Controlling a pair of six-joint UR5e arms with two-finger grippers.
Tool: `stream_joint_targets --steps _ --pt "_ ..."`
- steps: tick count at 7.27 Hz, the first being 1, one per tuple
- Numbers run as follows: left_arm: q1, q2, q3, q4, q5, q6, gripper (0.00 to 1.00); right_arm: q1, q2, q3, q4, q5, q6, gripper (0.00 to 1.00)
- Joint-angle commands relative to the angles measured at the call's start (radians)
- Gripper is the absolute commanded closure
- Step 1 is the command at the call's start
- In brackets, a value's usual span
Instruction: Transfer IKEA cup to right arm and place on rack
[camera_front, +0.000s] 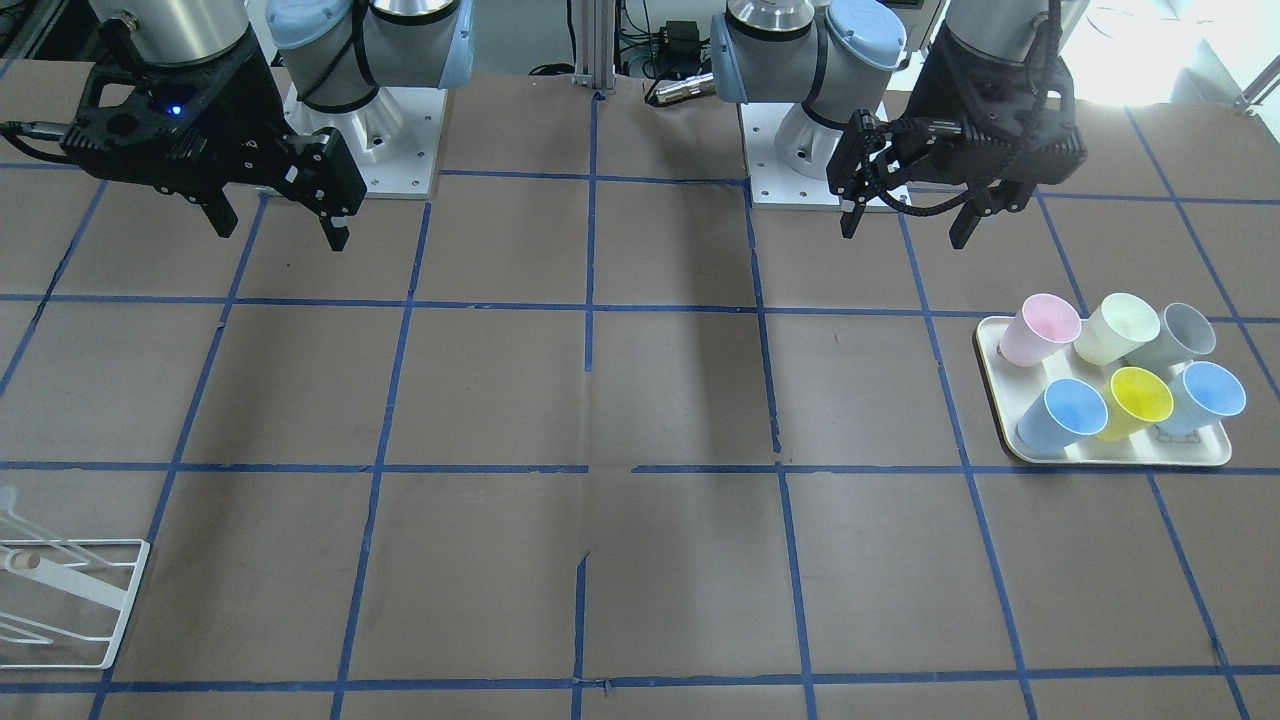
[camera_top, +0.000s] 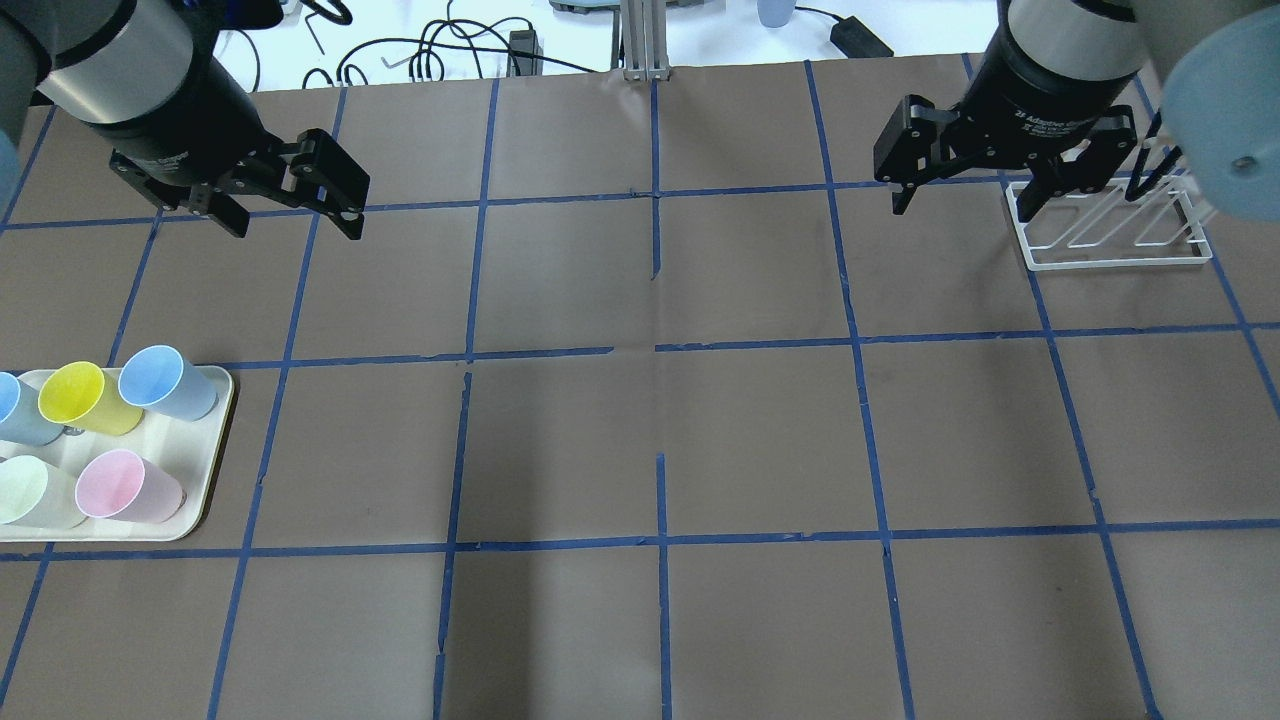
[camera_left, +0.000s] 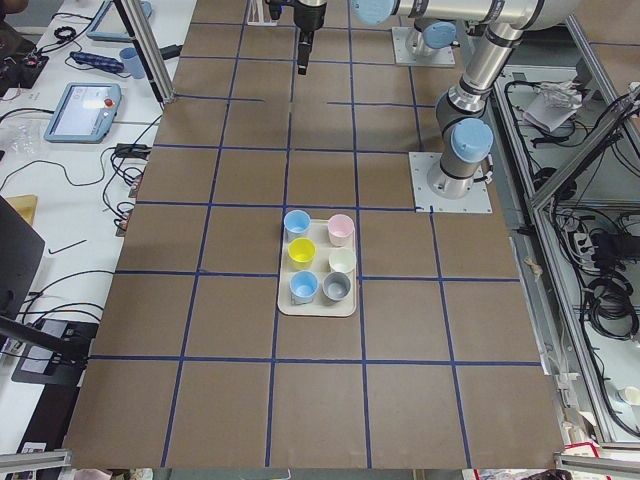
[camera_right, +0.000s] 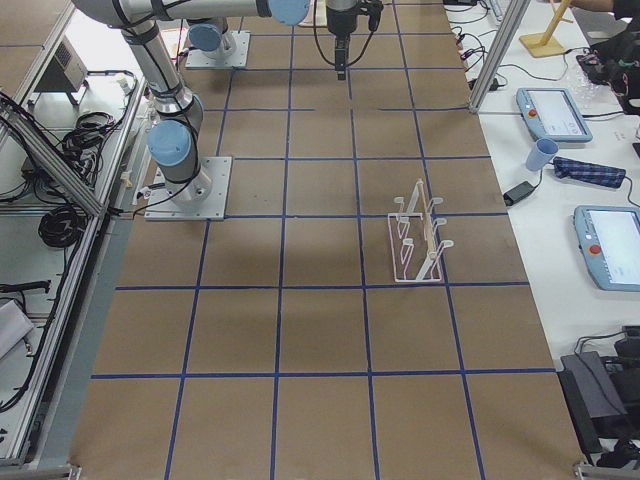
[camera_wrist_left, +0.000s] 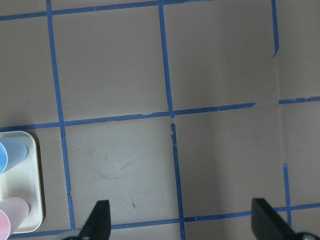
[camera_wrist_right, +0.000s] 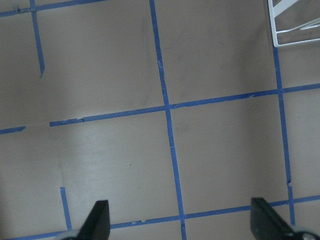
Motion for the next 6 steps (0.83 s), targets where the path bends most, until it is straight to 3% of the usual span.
stream_joint_targets --steps 1,2,4,6 --pt "0.004 0.0 0.004 -0.026 0.011 0.001 0.0 0.0 -0.001 0.002 0.0 -0.001 0.0 0.0" --pt "0.045 -0.013 0.004 -0.052 0.014 0.017 0.0 0.0 -0.001 0.002 0.0 -0.001 0.0 0.0" --pt "0.257 -0.038 0.004 -0.053 -0.015 0.135 0.0 0.002 -0.001 0.003 0.0 0.001 0.0 0.0" --pt "0.388 -0.097 -0.002 -0.043 -0.018 0.445 0.0 0.0 0.0 0.002 -0.001 0.001 0.0 0.0"
